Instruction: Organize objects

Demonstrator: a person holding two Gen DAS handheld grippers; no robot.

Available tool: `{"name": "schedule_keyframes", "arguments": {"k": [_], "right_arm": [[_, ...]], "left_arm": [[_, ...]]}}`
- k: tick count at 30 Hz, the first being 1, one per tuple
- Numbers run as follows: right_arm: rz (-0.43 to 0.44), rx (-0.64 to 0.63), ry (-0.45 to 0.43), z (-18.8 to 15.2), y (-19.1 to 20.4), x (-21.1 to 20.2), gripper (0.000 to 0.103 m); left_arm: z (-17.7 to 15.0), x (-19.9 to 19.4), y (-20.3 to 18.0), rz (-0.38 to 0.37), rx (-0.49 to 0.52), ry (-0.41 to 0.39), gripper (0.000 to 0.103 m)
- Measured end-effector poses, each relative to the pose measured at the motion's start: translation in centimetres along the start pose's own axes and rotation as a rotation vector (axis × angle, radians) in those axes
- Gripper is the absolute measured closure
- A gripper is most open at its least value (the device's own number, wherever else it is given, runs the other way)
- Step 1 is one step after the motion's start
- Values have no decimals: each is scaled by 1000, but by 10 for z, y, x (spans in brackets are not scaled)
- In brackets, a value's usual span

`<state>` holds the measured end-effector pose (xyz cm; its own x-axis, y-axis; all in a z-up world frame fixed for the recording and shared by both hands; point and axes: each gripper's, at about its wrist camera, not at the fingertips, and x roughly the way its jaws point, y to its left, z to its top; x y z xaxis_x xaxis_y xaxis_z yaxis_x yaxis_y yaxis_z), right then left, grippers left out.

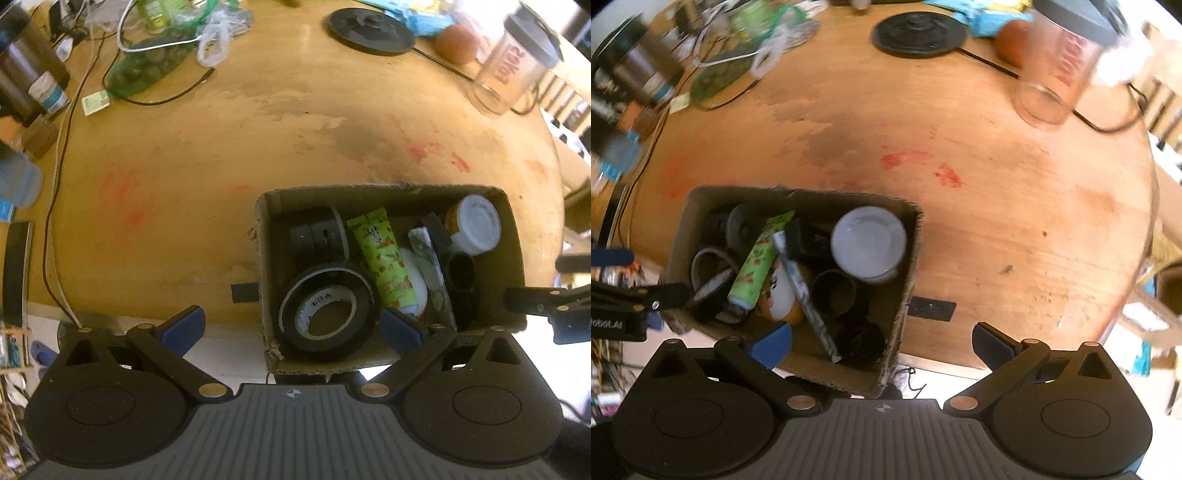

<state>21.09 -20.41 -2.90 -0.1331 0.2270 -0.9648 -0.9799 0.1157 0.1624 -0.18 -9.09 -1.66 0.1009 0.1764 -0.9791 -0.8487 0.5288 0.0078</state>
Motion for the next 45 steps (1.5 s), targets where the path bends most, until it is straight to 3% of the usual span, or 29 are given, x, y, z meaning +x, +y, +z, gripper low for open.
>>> {"name": "schedule_keyframes", "arguments": {"k": [11,16,32,45], "right_arm": [[43,202,24,-1,-31,5,0],[64,214,52,-1,-40,7,0],[-9,-28,134,-3,-11,8,0],[-38,-63,117,-2,-7,8,0]], "left_arm": [[2,3,22,-48,-163,29,0],[1,2,29,-68,-196,35,0],[-7,11,17,-79,-98,119,0],[-7,14,13,-70,-62,138,0]]}}
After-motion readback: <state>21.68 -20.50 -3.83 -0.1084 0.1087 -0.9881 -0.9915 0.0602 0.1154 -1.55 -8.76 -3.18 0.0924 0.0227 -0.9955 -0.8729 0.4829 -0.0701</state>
